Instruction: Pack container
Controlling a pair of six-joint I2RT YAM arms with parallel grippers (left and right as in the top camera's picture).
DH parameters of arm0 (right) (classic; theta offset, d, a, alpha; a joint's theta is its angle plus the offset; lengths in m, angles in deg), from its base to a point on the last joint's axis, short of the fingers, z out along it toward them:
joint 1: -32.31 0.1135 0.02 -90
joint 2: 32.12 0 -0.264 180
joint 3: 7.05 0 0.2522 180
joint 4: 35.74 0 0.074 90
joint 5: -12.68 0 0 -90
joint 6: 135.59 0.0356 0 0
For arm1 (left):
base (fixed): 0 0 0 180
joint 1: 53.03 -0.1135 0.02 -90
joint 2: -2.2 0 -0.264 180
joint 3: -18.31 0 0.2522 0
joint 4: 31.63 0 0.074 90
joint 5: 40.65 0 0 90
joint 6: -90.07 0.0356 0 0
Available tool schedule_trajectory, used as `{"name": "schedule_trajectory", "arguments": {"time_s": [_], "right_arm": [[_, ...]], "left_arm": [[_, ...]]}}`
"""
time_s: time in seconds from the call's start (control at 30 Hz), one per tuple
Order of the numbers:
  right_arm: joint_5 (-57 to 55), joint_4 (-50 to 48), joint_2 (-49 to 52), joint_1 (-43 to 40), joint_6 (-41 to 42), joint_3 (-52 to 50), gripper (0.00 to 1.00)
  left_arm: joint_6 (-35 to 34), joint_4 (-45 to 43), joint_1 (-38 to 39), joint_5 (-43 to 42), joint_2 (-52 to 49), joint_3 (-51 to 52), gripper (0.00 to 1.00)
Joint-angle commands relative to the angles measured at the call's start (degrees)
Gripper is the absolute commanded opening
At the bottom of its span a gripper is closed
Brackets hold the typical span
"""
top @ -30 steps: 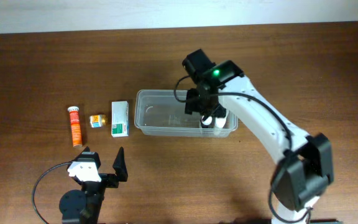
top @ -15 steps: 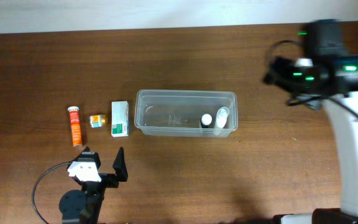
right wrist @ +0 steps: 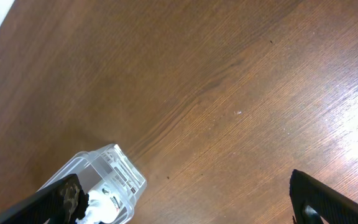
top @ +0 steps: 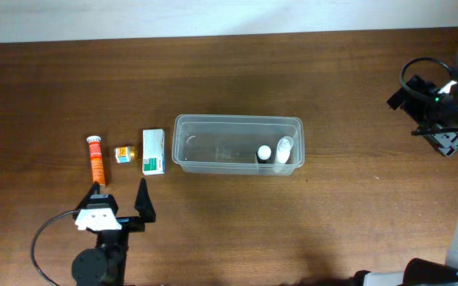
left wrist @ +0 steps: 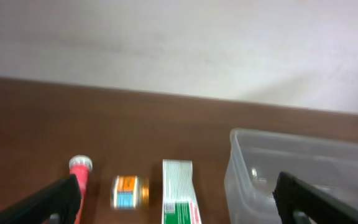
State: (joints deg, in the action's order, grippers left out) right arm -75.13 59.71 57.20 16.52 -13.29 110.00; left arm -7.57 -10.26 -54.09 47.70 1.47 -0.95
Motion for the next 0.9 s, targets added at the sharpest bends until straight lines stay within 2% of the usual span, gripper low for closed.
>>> {"name": "schedule_trajectory", "arguments": {"time_s": [0.0, 0.13, 0.27, 0.37, 0.47, 0.63, 0.77, 0.87], "right_arm": [[0.52, 0.02, 0.42, -0.37, -0.59, 0.07, 0.98], [0.57, -0.02, 0.42, -0.37, -0.57, 0.07, 0.99], [0.57, -0.02, 0.42, -0.35, -0.57, 0.07, 0.99], [0.57, -0.02, 0.42, -0.35, -0.57, 0.07, 0.98], [0.57, -0.02, 0.42, -0.37, -0.57, 0.07, 0.98], [0.57, -0.02, 0.42, -0.35, -0.57, 0.07, 0.98], [0.57, -0.02, 0.42, -0.37, -0.57, 0.07, 0.98], [0.57, -0.02, 0.42, -0.37, -0.57, 0.07, 0.98]], "left_arm": [[-0.48, -2.58, 0.26, 0.68, 0.37, 0.13, 1.0], [-0.5, -2.01, 0.26, 4.37, -0.79, -1.79, 1.0], [-0.52, 3.41, 0.26, 11.52, -5.99, -9.49, 1.0], [-0.5, 10.69, -0.04, 18.69, -13.68, -18.34, 1.0], [-0.48, 16.94, -1.6, 20.57, -24.61, -27.43, 1.0], [-0.44, 22.4, -7.48, 13.27, -43.19, -38.45, 1.0], [1.01, 25.14, -16.5, -1.2, -60.67, -46.73, 1.0], [0.98, 28.41, -19.19, -6.47, -67.58, -51.23, 1.0]]}}
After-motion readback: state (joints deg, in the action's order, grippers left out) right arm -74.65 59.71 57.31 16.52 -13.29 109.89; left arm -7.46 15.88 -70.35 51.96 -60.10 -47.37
